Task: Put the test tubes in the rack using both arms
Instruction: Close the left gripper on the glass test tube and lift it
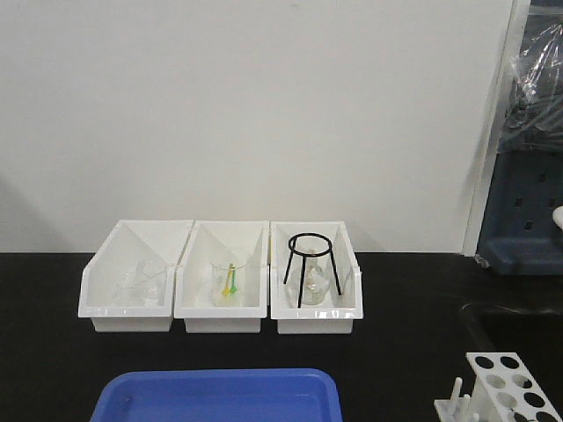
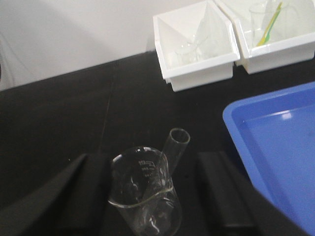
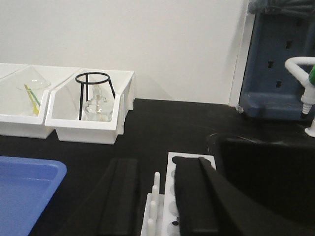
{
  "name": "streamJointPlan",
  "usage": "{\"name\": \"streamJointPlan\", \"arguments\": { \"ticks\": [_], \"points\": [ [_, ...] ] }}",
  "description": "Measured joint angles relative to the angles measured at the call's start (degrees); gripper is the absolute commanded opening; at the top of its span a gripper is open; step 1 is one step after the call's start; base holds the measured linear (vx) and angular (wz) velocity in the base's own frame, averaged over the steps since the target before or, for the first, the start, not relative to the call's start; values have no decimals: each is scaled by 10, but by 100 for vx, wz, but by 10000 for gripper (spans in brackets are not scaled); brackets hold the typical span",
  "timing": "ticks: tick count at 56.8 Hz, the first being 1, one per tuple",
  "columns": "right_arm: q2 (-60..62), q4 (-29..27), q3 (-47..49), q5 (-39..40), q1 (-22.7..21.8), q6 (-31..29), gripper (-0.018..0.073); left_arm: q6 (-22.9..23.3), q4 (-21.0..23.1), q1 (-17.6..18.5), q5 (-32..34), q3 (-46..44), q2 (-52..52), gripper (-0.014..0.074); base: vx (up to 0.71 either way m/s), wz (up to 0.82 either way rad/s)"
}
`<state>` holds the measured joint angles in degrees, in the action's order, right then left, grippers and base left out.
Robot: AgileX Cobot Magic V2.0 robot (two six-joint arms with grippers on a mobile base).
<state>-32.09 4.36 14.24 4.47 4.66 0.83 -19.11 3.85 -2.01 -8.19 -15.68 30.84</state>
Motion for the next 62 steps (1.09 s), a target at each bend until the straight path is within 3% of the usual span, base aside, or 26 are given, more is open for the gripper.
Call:
{"name": "streamJointPlan", "arguments": {
  "ticks": [7,17,27,34,45,62],
  "points": [
    [-20,0,0,1,0,0,454,-6,0,0,1,0,42,629,0,0],
    [-41,0,0,1,0,0,456,-61,0,0,8,0,121,584,0,0],
    [-48,0,0,1,0,0,456,-96,0,0,125,0,205,578,0,0],
    [-48,0,0,1,0,0,456,-100,0,0,198,-1,265,578,0,0],
    [-49,0,0,1,0,0,456,-98,0,0,256,-1,337,578,0,0],
    [-49,0,0,1,0,0,456,-80,0,0,309,-30,393,578,0,0]
  ]
}}
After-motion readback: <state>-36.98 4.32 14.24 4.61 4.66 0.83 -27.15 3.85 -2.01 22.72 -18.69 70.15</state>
